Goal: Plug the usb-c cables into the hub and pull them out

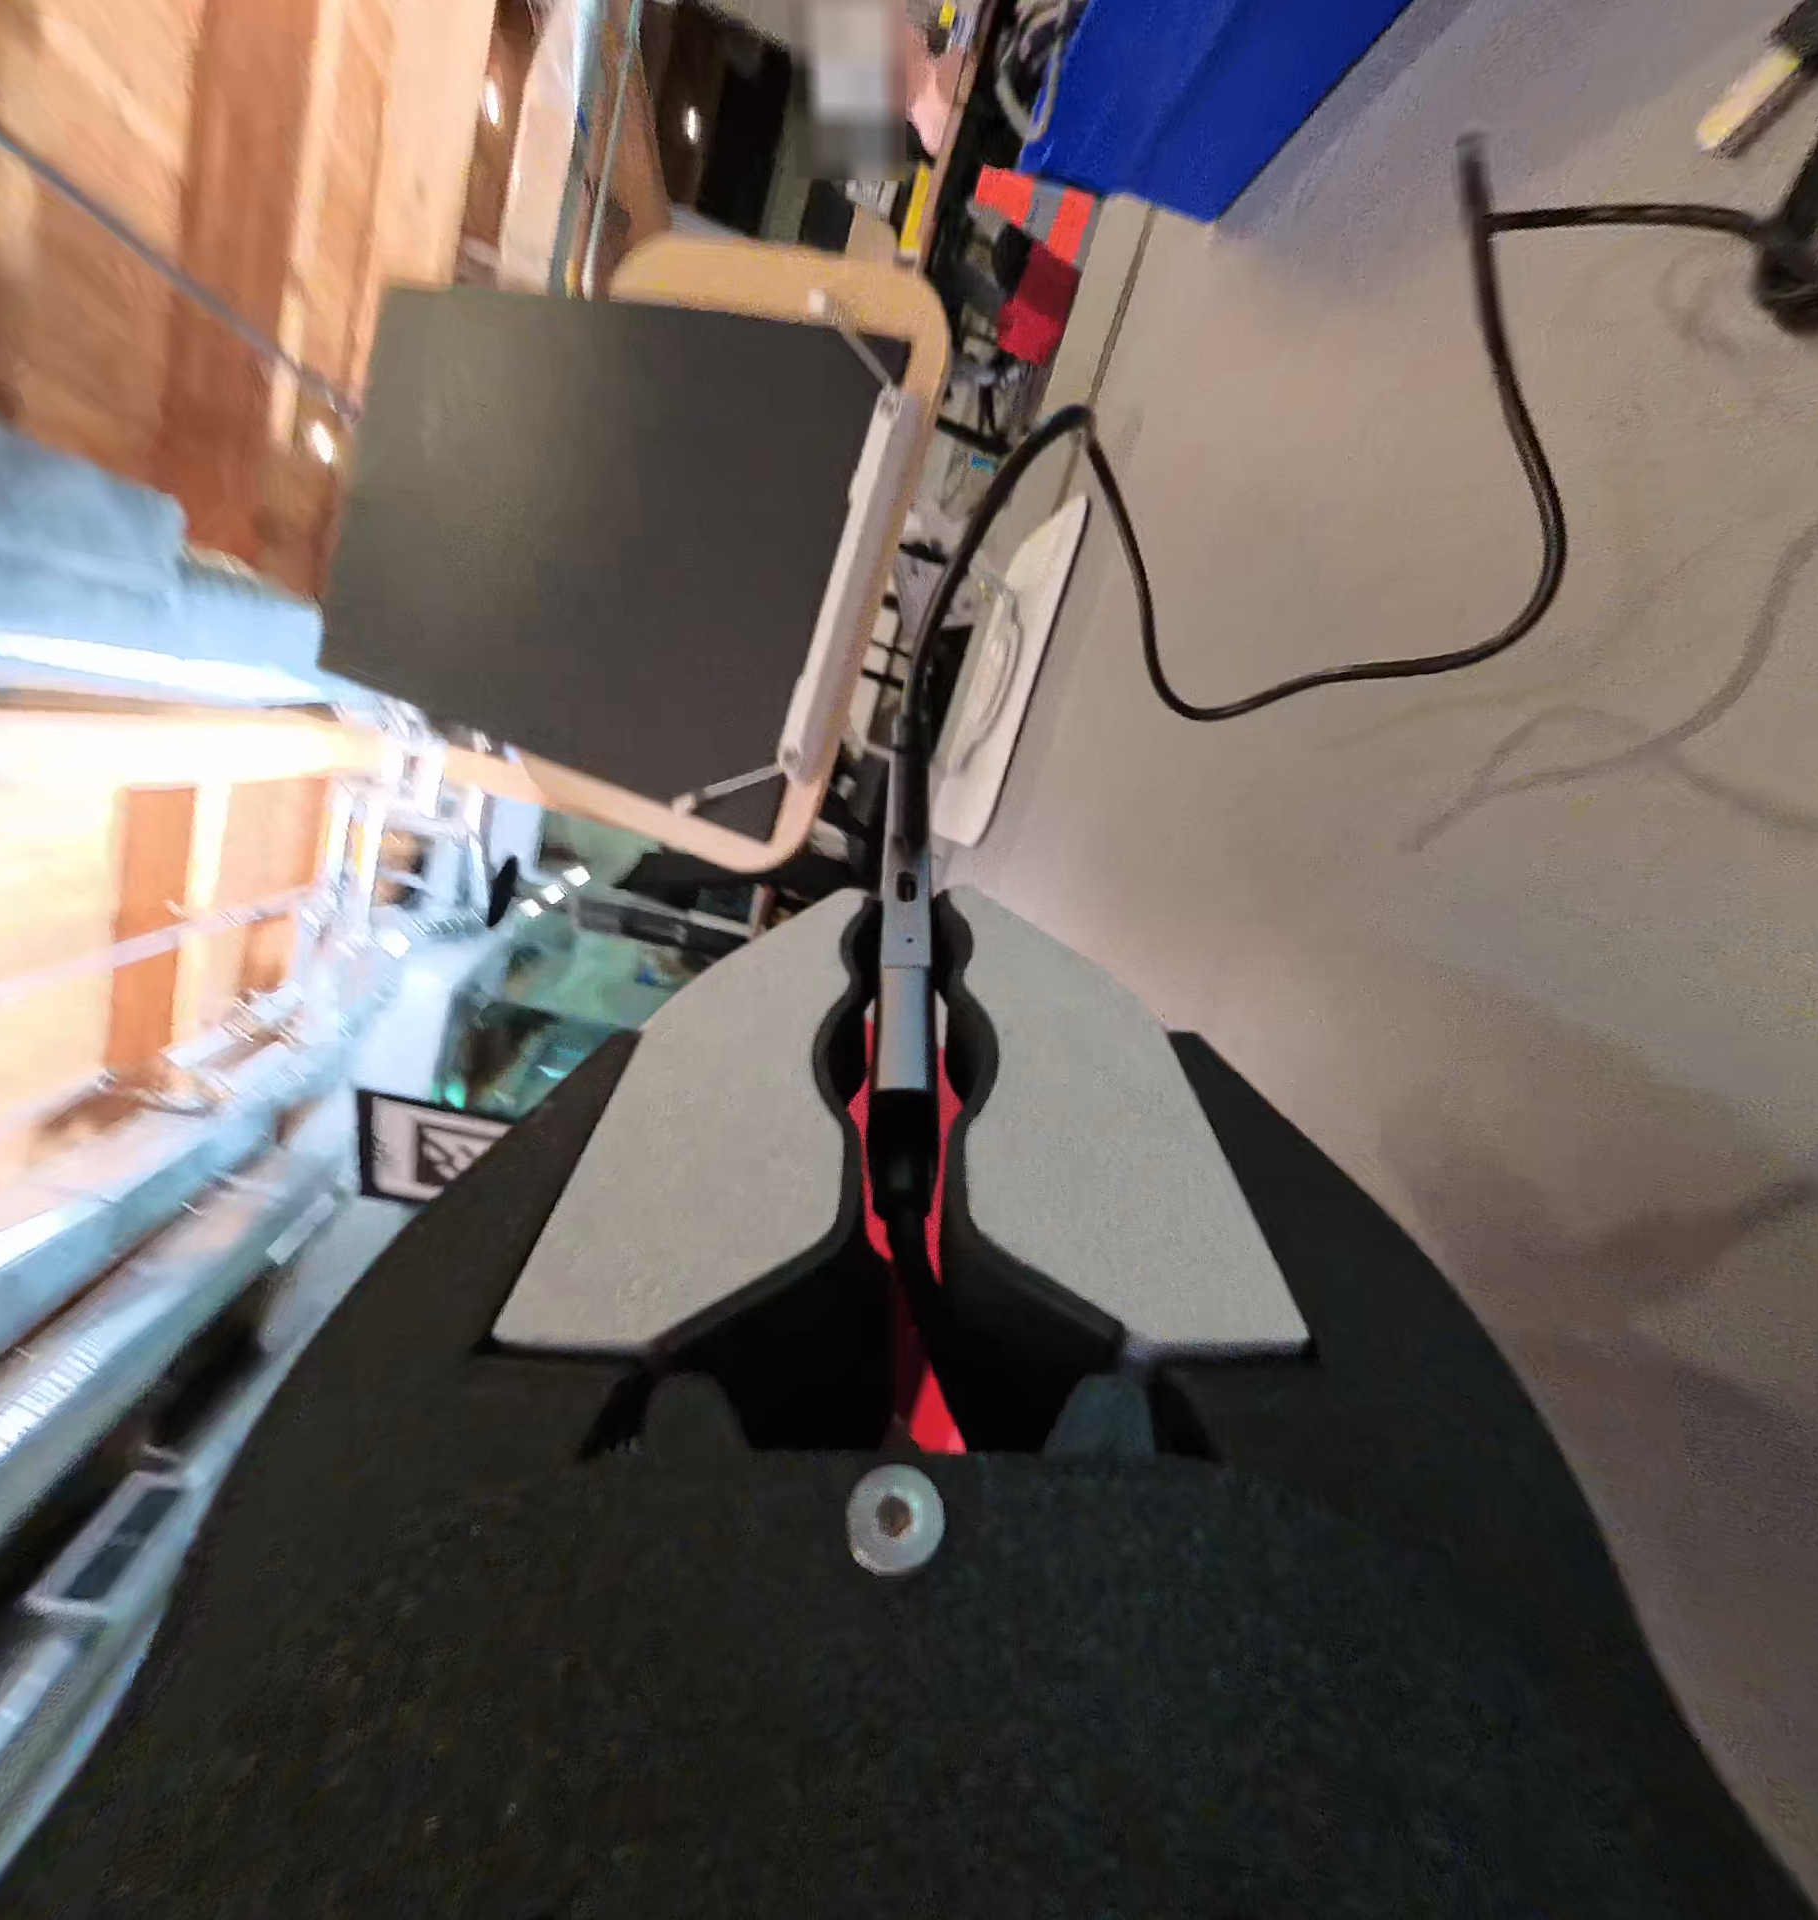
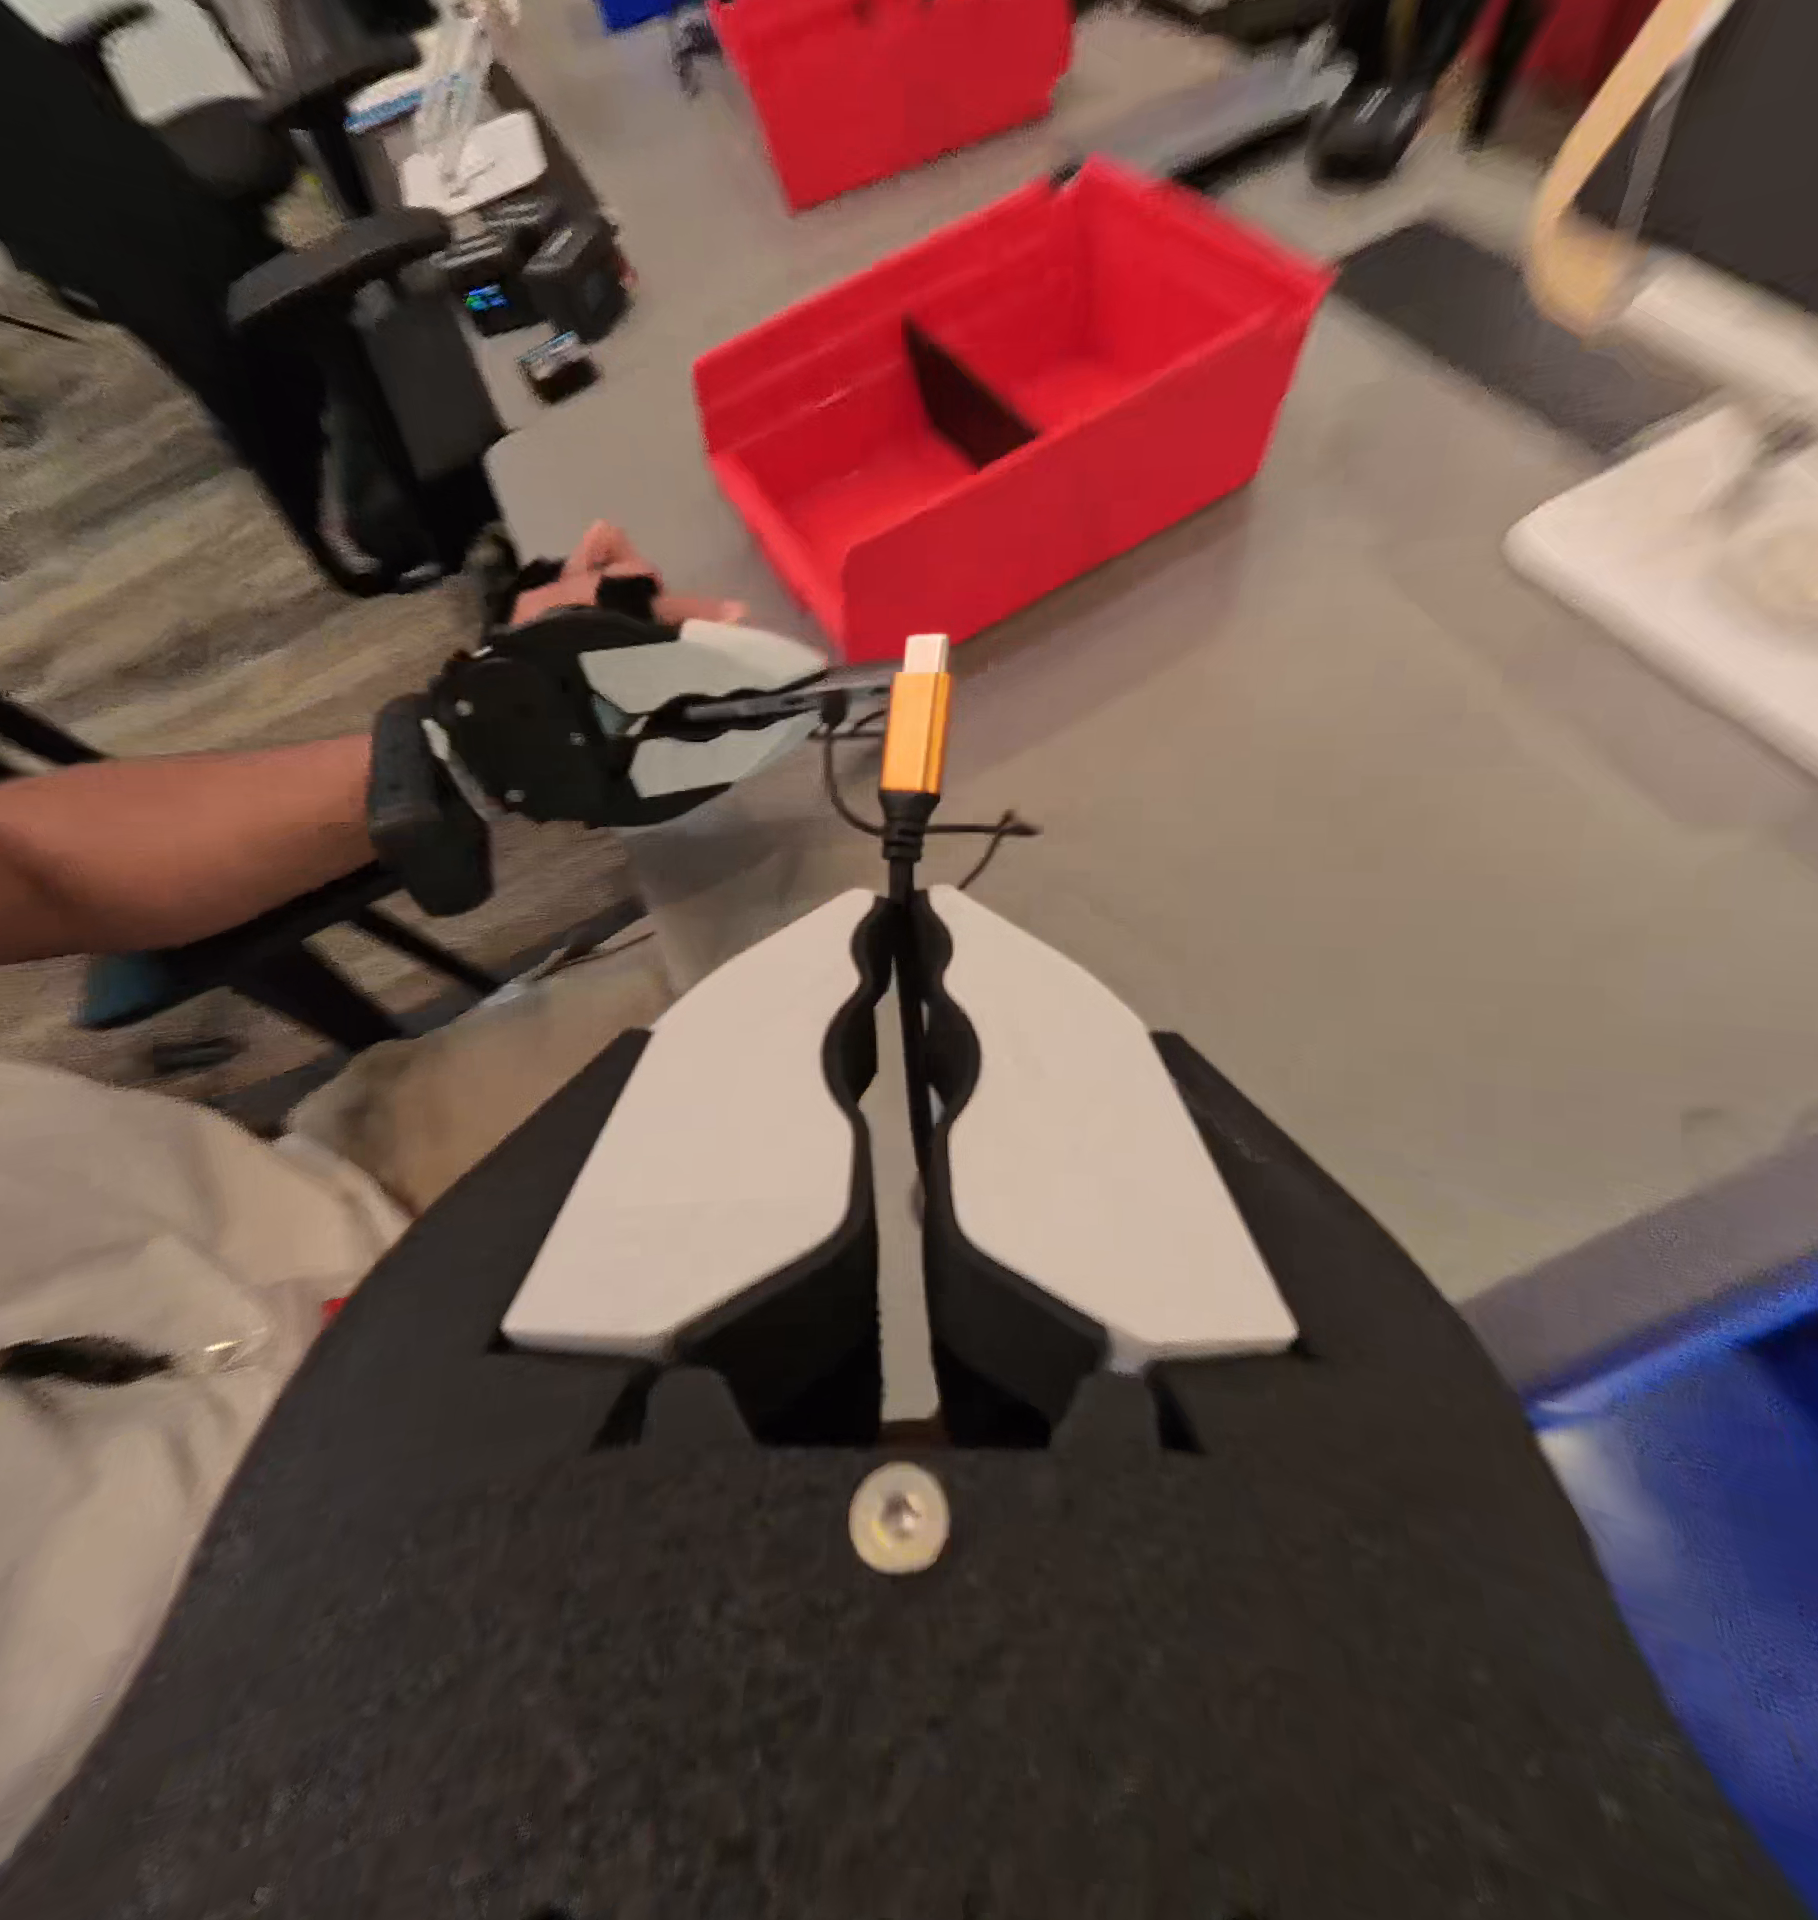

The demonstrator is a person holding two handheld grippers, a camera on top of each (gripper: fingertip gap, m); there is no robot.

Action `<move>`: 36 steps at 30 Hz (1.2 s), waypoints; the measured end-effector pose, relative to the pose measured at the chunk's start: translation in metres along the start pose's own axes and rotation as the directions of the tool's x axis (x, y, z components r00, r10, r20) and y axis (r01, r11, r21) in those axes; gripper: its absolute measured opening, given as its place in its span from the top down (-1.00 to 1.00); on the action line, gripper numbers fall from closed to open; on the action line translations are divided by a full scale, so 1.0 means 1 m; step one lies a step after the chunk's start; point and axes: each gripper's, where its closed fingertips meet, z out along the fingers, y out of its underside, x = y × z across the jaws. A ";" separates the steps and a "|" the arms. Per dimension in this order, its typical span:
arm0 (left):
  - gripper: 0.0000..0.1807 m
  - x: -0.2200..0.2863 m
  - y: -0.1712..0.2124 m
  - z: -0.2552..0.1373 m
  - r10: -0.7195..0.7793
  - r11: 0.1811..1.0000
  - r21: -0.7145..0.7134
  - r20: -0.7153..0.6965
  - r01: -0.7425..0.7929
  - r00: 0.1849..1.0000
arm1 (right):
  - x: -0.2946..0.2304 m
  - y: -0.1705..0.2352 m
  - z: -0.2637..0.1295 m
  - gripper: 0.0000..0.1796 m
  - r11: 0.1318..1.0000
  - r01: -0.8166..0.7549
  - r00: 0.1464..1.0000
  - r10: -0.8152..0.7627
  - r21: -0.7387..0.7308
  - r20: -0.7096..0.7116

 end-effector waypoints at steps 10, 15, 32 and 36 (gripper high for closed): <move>0.91 0.020 -0.043 -0.009 0.215 0.966 0.140 0.022 -0.216 0.976 | -0.021 0.074 0.083 0.97 0.955 -0.193 0.934 0.249 -0.225 0.255; 0.91 0.022 -0.056 -0.011 0.286 0.945 0.151 0.058 -0.292 0.956 | -0.025 0.087 0.101 0.97 0.932 -0.243 0.892 0.323 -0.268 0.316; 0.91 0.033 -0.058 -0.010 0.312 0.937 0.159 0.016 -0.311 0.950 | -0.020 0.098 0.107 0.97 0.930 -0.206 0.926 0.286 -0.304 0.247; 0.91 0.035 -0.058 -0.010 0.337 0.930 0.149 0.018 -0.335 0.941 | -0.016 0.098 0.108 0.97 0.933 -0.192 0.941 0.263 -0.303 0.214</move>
